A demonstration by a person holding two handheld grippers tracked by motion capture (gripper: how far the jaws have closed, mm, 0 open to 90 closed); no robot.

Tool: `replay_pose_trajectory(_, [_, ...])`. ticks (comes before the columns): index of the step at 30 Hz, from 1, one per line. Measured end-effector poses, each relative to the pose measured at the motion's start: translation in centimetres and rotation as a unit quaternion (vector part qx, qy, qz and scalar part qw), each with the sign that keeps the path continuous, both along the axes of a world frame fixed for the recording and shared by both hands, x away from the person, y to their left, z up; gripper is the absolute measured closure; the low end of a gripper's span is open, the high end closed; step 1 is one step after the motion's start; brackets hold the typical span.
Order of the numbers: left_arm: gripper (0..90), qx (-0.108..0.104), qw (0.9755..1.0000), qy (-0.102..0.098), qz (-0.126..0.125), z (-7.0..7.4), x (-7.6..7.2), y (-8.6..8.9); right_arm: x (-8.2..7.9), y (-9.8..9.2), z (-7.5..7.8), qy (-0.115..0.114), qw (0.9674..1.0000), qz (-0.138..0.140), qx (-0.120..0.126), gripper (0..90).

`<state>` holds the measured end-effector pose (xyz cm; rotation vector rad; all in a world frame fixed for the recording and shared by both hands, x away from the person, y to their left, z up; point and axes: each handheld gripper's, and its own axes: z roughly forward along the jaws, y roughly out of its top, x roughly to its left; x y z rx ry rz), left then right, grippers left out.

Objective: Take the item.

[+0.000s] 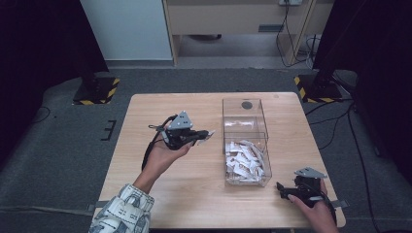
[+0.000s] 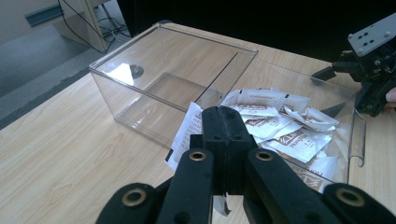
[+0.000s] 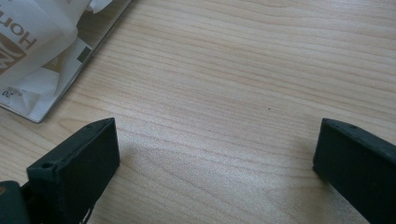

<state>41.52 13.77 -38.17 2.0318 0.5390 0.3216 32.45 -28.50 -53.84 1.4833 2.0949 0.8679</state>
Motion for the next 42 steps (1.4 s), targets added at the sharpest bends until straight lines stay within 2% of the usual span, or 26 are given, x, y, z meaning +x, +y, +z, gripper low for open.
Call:
replay_pose_trajectory(16, [89.8,0.0,0.9999,-0.005,0.011,-0.1,0.2,0.5,0.0,0.0,0.0,0.0,1.0,0.0,0.0,0.7])
replay_pose_trajectory(26, [89.8,0.01,0.9997,0.0,0.02,-1.1,1.2,0.9,0.0,0.0,0.0,0.0,1.0,0.0,0.0,0.8])
replay_pose_trajectory(36, [89.8,0.003,0.9996,0.0,0.028,-1.5,2.0,1.2,0.0,0.0,0.0,0.0,1.0,0.0,0.0,0.8])
replay_pose_trajectory(42, [89.7,0.006,0.9996,0.001,0.027,-1.6,2.3,1.2,0.0,0.0,0.0,0.0,1.0,0.0,0.0,0.8])
